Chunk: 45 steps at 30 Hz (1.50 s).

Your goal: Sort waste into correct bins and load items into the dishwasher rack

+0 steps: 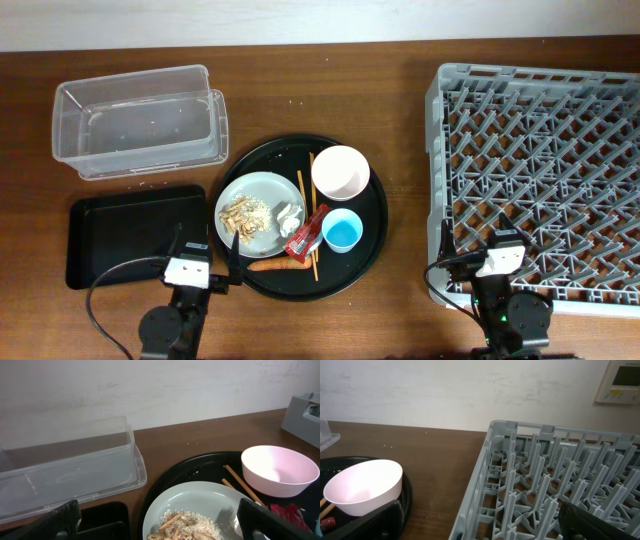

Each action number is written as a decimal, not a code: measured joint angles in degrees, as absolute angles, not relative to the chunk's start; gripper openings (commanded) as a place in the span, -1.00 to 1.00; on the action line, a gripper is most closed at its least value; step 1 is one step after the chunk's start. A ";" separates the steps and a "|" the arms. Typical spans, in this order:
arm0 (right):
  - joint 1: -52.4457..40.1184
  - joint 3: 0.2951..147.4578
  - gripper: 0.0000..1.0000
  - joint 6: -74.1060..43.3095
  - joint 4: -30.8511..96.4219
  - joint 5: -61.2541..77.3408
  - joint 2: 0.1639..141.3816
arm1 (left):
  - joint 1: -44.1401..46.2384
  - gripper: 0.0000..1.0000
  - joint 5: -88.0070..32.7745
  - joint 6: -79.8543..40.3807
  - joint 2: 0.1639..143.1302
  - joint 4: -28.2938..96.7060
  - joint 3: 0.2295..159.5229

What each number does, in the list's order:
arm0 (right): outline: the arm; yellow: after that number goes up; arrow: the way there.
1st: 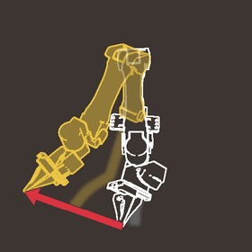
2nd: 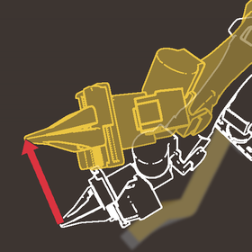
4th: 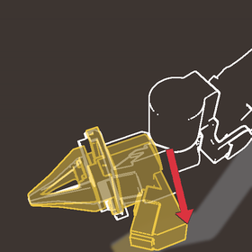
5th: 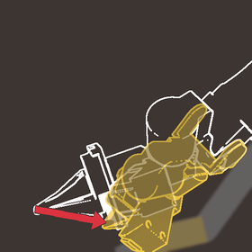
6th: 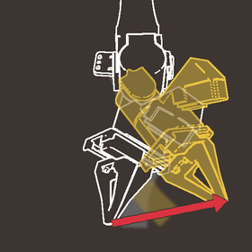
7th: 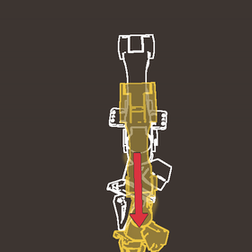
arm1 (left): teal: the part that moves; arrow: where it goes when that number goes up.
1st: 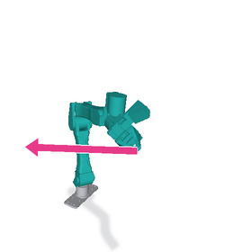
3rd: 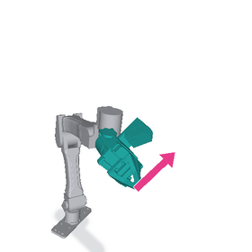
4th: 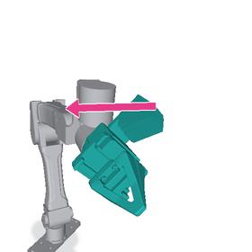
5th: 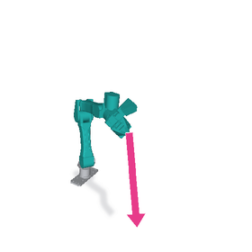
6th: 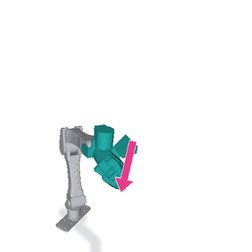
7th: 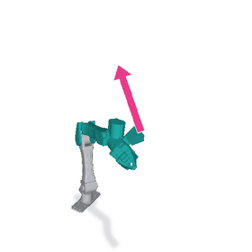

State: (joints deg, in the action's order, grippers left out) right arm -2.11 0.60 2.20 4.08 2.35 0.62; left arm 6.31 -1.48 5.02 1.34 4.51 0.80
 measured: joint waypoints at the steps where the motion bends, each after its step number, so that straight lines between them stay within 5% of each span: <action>1: -2.11 0.60 0.97 2.22 4.05 2.35 0.62 | 6.31 0.98 -1.48 5.02 1.34 4.51 0.80; 10: -2.11 0.89 0.96 -1.17 5.02 2.35 0.64 | 6.31 0.98 -1.48 3.84 1.69 5.06 1.04; 15: -2.13 6.94 0.97 -1.54 16.95 2.39 1.48 | 6.31 0.98 -1.50 2.98 7.16 12.88 7.29; 24: -2.15 23.97 0.96 -1.54 29.23 2.42 15.14 | 6.31 0.98 -5.21 2.55 33.26 23.79 28.05; 34: -2.15 46.76 0.96 -1.54 51.35 2.42 41.71 | 6.33 0.98 -8.88 2.52 60.69 53.15 56.62; 45: -2.15 51.77 0.96 -1.56 54.92 3.75 49.23 | 6.63 0.98 -16.40 2.50 68.20 46.41 58.26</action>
